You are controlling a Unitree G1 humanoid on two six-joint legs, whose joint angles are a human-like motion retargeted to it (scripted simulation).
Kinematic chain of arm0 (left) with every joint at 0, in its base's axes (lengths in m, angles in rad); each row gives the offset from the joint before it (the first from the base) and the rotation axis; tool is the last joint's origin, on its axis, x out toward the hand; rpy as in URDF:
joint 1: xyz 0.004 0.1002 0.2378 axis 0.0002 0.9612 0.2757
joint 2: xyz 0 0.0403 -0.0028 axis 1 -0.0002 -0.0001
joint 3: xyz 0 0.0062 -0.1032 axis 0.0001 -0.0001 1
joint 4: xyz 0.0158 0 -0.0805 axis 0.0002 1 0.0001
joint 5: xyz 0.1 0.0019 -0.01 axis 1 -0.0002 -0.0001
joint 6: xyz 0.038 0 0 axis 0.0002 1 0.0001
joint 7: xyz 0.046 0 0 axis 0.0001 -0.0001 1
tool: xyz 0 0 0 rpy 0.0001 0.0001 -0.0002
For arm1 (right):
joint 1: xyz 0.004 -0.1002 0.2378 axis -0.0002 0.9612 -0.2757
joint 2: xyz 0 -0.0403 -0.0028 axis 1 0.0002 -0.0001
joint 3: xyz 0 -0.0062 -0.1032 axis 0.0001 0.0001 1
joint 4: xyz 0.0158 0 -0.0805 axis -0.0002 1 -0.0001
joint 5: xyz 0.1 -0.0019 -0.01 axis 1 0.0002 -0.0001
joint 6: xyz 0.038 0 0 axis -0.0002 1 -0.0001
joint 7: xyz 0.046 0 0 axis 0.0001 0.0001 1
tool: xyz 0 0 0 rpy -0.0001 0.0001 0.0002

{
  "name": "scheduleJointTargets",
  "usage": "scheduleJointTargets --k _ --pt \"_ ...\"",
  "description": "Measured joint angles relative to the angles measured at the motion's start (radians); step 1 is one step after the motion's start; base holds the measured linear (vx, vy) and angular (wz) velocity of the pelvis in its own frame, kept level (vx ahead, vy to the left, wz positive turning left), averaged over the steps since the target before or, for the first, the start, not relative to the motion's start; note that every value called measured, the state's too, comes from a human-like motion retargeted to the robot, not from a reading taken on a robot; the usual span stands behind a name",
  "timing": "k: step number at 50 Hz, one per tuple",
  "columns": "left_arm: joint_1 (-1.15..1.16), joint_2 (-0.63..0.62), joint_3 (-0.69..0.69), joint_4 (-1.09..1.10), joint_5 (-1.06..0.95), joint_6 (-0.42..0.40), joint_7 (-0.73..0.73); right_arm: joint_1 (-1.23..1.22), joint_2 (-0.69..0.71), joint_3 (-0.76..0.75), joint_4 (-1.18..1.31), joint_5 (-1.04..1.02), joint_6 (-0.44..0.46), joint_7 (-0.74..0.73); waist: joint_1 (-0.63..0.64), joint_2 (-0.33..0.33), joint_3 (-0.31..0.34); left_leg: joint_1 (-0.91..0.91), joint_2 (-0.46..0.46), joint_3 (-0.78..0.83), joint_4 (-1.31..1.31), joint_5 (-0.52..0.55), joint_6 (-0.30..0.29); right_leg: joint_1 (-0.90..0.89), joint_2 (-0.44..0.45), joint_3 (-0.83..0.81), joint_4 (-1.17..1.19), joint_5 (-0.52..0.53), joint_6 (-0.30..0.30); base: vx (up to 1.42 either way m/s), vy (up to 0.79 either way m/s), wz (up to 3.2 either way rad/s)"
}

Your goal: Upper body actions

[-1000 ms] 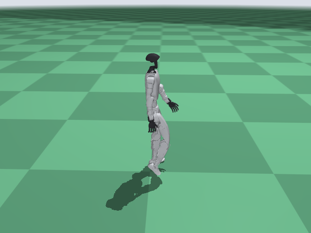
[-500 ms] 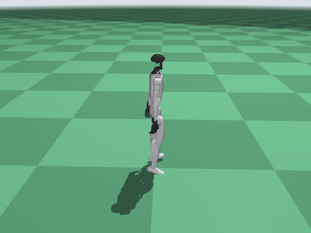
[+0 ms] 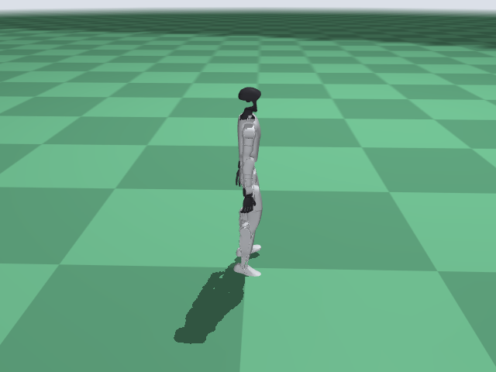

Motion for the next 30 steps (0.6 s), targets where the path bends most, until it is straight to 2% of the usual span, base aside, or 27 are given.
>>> scheduleJointTargets --k 10,15,17,18,20,22,23,25,28,30 --pt "-0.018 -0.003 0.004 -0.017 -0.030 0.007 -0.023 0.004 -0.020 0.008 0.084 -0.077 0.005 -0.049 0.010 0.011 0.004 0.005 0.004 0.000 -0.018 -0.006 0.003 -0.023 0.001 0.012 0.015 0.005 0.000 0.00 0.00 0.00" --pt "0.018 -0.024 0.055 -0.032 -0.054 0.027 -0.007 -0.007 -0.063 0.013 0.162 0.035 0.013 -0.087 0.006 0.026 0.015 -0.015 0.033 0.007 0.029 -0.021 -0.020 -0.033 0.010 0.002 0.020 0.002 -0.008 -0.07 -0.04 0.00" --pt "0.055 -0.039 0.078 -0.026 -0.079 0.018 0.040 -0.042 -0.064 0.047 0.177 0.149 0.009 -0.121 -0.001 0.021 0.037 -0.070 0.061 -0.001 0.144 -0.001 -0.058 -0.035 0.004 -0.004 0.022 0.003 -0.019 -0.19 -0.08 0.08" --pt "0.072 -0.042 0.083 -0.016 -0.090 0.014 0.056 -0.064 -0.059 0.066 0.177 0.194 0.003 -0.134 0.001 0.015 0.051 -0.104 0.071 -0.003 0.218 0.050 -0.081 -0.034 -0.002 -0.006 0.020 0.006 -0.025 -0.28 -0.10 0.02" --pt "0.089 -0.040 0.095 0.014 -0.092 0.025 0.064 -0.139 -0.035 0.102 0.177 0.272 -0.001 -0.141 0.012 -0.019 0.103 -0.207 0.126 0.035 0.468 0.225 -0.141 -0.031 -0.041 -0.016 0.018 0.011 -0.033 -0.41 -0.17 0.22" --pt "0.104 -0.018 0.094 0.063 -0.066 0.024 0.050 -0.224 0.000 0.124 0.165 0.307 -0.008 -0.107 0.039 -0.035 0.162 -0.398 0.154 -0.078 0.753 0.367 -0.124 -0.016 -0.057 -0.049 0.006 0.021 -0.040 -0.39 -0.25 0.47" --pt "0.122 -0.002 0.082 0.096 -0.061 0.021 0.041 -0.250 0.017 0.146 0.138 0.306 -0.009 -0.068 0.072 -0.054 0.172 -0.485 0.103 -0.151 0.851 0.387 -0.119 -0.014 -0.074 -0.049 -0.004 0.032 -0.042 -0.24 -0.23 0.05" --pt "0.145 0.029 0.067 0.168 -0.032 0.044 0.008 -0.296 0.046 0.171 0.074 0.264 0.022 0.026 0.131 -0.078 0.184 -0.606 0.114 -0.171 1.032 0.342 -0.132 -0.006 -0.096 -0.083 -0.022 0.045 -0.050 -0.16 -0.11 -0.13" --pt "0.163 0.048 0.092 0.206 0.028 0.083 -0.025 -0.350 0.085 0.156 -0.065 0.161 0.010 0.095 0.227 -0.069 0.215 -0.723 0.243 -0.093 1.219 0.265 -0.036 -0.018 -0.096 -0.032 -0.005 0.039 -0.067 -0.07 0.00 -0.13" --pt "0.185 0.052 0.111 0.206 0.018 0.078 -0.031 -0.377 0.102 0.180 -0.125 0.139 -0.027 0.122 0.241 -0.073 0.216 -0.755 0.265 -0.080 1.270 0.236 -0.019 -0.024 -0.105 -0.015 0.005 0.036 -0.066 0.08 0.02 0.05"
